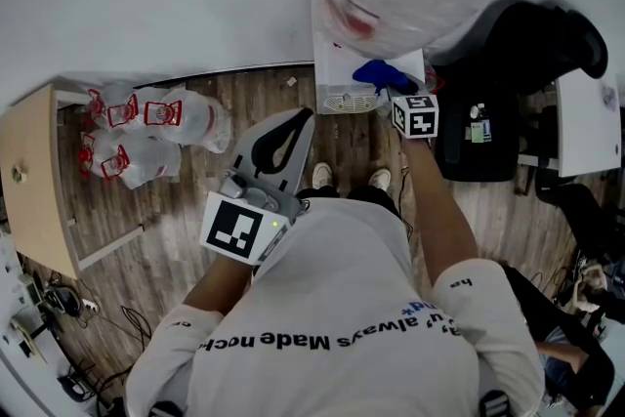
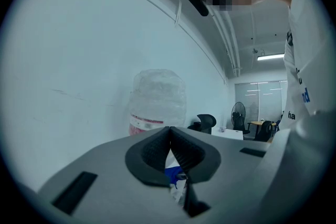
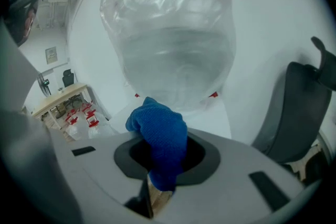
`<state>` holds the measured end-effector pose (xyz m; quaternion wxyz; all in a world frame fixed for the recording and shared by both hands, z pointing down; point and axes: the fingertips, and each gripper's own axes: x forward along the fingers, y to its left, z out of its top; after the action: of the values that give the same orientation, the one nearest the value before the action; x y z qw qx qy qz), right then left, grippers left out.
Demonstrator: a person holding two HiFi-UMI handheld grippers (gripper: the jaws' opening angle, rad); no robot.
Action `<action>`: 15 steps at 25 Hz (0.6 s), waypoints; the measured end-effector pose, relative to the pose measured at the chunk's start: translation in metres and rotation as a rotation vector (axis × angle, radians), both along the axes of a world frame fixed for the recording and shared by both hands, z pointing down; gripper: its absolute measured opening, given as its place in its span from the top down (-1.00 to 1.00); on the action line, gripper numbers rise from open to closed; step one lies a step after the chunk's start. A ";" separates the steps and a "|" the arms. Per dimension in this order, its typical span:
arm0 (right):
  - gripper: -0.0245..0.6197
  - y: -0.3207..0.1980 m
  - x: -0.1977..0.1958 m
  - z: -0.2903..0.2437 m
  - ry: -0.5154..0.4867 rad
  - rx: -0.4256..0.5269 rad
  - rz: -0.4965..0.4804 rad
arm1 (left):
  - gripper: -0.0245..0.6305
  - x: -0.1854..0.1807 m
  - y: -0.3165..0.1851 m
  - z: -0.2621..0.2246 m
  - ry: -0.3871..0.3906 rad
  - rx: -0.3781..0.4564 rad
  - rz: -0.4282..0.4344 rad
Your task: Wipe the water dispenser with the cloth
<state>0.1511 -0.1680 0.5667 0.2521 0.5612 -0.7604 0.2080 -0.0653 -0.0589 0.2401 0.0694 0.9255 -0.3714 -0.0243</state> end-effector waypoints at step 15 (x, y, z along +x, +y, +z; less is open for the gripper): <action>0.68 -0.054 0.047 0.016 0.096 0.018 0.092 | 0.87 0.012 -0.013 0.000 -0.013 -0.003 0.006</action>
<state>0.1977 -0.2220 0.5827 0.2735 0.6072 -0.7226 0.1854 -0.0536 -0.0717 0.2401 0.0686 0.9267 -0.3690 -0.0174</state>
